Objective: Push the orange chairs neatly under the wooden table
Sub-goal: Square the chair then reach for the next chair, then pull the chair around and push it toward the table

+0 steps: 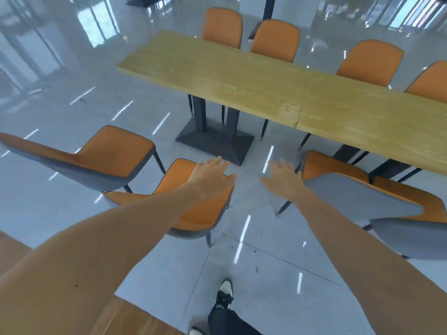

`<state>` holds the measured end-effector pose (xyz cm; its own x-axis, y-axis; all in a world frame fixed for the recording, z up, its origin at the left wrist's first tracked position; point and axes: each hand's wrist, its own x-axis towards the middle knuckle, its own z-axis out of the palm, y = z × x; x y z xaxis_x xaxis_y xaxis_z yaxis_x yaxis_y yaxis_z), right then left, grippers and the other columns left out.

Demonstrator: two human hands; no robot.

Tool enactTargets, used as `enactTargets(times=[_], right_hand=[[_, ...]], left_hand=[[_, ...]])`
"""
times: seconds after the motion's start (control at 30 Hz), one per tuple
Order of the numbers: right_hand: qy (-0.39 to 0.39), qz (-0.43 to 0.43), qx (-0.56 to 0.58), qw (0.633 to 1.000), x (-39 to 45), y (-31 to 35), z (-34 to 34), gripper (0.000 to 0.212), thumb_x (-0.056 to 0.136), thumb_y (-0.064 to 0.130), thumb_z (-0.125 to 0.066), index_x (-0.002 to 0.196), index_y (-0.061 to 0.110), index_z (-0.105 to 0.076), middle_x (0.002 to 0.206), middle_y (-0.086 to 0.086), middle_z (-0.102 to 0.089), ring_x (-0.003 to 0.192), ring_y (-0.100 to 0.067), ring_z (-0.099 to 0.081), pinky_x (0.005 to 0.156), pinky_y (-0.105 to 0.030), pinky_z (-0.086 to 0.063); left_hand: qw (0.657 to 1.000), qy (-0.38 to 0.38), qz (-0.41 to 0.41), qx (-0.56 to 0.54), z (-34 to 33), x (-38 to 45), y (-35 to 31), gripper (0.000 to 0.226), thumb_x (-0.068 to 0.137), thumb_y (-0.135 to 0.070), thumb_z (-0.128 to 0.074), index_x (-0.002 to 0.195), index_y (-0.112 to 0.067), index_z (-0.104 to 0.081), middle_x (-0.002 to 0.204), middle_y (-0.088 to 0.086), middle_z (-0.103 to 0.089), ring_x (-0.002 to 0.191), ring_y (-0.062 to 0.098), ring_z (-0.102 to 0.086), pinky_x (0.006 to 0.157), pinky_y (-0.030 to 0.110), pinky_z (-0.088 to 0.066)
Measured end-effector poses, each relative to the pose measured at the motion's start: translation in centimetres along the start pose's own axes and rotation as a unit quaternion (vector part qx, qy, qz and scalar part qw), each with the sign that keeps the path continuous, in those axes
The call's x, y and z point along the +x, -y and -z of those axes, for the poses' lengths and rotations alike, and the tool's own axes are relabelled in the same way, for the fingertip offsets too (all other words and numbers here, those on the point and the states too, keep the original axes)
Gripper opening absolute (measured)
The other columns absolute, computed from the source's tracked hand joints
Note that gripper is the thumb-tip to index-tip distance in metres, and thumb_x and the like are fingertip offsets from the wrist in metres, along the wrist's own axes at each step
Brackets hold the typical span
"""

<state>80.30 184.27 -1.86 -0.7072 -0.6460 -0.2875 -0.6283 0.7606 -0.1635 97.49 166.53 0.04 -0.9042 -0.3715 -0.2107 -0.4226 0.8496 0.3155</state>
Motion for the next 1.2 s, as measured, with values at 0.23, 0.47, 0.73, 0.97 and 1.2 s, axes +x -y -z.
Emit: enactTargets(times=[0.23, 0.47, 0.73, 0.97, 1.2], right_hand=[[-0.044, 0.064, 0.070, 0.995, 2.6, 13.9, -4.9, 0.072, 0.099, 0.054, -0.032, 0.157, 0.018, -0.011, 0.164, -0.018, -0.004, 0.150, -0.038, -0.007, 0.117, -0.060, -0.016], [-0.023, 0.061, 0.194, 0.979, -0.4, 23.6, -12.9, 0.073, 0.100, 0.057, -0.033, 0.157, 0.020, -0.006, 0.165, -0.015, 0.001, 0.150, -0.035, -0.006, 0.118, -0.054, -0.022], [-0.056, 0.018, 0.198, 0.978, -7.4, 30.6, -19.8, 0.046, 0.098, 0.040, -0.035, 0.056, 0.022, -0.042, 0.050, 0.008, -0.039, 0.049, -0.010, -0.037, 0.058, -0.027, -0.031], [-0.058, -0.115, 0.166, 0.978, -5.4, 32.0, -20.6, 0.041, 0.081, 0.025, -0.044, 0.043, 0.014, -0.033, 0.042, 0.004, -0.030, 0.042, -0.016, -0.026, 0.047, -0.027, -0.025], [-0.087, -0.142, 0.162, 0.973, -0.5, 31.1, -20.6, 0.036, 0.072, 0.033, -0.034, 0.045, 0.010, -0.034, 0.042, 0.003, -0.026, 0.043, -0.017, -0.021, 0.047, -0.025, -0.019]], left_hand=[[0.996, -0.056, 0.070, 0.002, -0.2, -2.9, 13.1, 0.068, 0.102, -0.058, -0.031, 0.157, -0.021, -0.023, 0.168, 0.012, -0.013, 0.153, 0.030, -0.014, 0.122, 0.052, -0.015], [0.989, -0.046, 0.142, 0.009, -4.2, -6.6, 21.8, 0.070, 0.099, -0.062, -0.023, 0.155, -0.022, -0.021, 0.167, 0.015, -0.010, 0.154, 0.032, -0.010, 0.122, 0.056, -0.015], [0.992, 0.090, 0.062, 0.069, -6.2, -11.1, 30.2, 0.052, 0.098, -0.057, -0.018, 0.092, -0.034, -0.065, 0.103, -0.012, -0.064, 0.109, 0.015, -0.054, 0.103, 0.042, -0.030], [0.999, 0.035, 0.010, 0.020, -6.7, -9.6, 32.4, 0.050, 0.093, -0.058, -0.014, 0.072, -0.033, -0.052, 0.080, -0.016, -0.053, 0.096, 0.011, -0.055, 0.107, 0.046, -0.029], [0.998, -0.013, 0.019, 0.053, -7.4, -4.2, 33.5, 0.068, 0.099, -0.052, -0.015, 0.095, -0.029, -0.078, 0.151, 0.008, -0.049, 0.141, 0.029, -0.039, 0.109, 0.058, -0.031]])
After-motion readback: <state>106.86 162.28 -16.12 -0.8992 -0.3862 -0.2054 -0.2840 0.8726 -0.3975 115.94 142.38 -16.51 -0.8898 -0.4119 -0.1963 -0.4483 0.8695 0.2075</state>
